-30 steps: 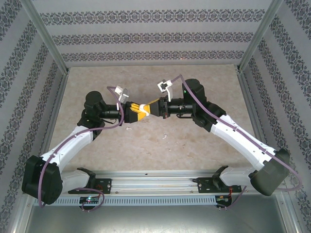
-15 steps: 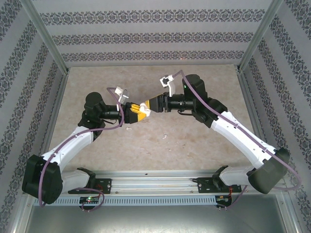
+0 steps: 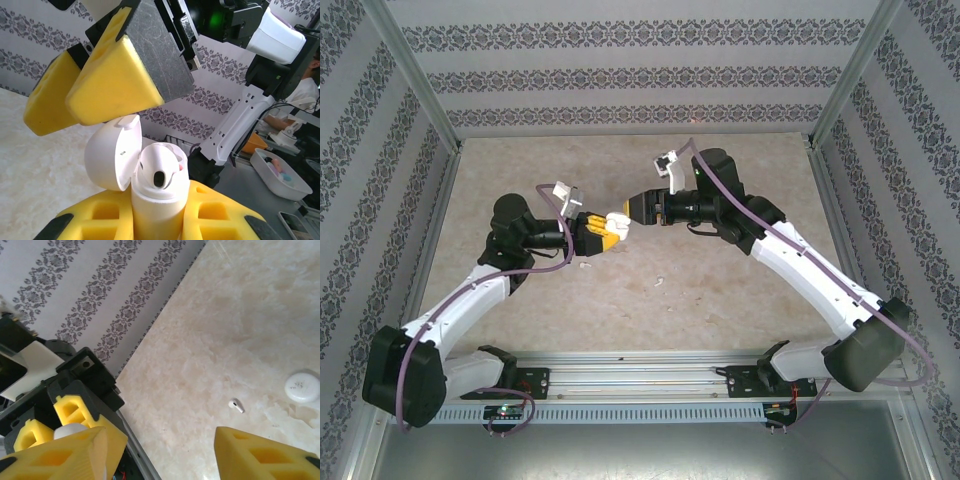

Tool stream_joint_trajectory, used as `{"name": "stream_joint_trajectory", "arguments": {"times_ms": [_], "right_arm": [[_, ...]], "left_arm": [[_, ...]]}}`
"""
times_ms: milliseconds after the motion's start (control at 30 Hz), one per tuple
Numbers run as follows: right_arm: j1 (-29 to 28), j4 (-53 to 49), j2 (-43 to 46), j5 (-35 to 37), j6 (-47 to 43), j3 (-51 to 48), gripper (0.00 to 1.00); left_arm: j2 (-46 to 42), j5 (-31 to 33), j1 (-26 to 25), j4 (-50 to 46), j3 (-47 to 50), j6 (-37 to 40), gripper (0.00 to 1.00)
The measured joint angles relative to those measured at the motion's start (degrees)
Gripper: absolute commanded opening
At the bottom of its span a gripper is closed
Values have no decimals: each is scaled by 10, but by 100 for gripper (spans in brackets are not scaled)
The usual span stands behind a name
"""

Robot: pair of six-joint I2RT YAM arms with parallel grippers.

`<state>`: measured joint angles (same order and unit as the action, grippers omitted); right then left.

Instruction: Insert wireless bluetooth earbuds into charging case

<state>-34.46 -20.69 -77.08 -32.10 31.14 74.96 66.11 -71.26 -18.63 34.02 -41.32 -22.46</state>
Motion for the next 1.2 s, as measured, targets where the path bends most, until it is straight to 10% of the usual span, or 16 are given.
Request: {"name": "stream_joint_trajectory", "arguments": {"times_ms": [433,1200], "right_arm": [[75,-111,63,74,63,-33,56],[-7,-143,-214,175,40,-129,36]], "left_arm": [[-60,95,4,-134,7,126,0],[-104,159,4,-256,42,210,0]]}}
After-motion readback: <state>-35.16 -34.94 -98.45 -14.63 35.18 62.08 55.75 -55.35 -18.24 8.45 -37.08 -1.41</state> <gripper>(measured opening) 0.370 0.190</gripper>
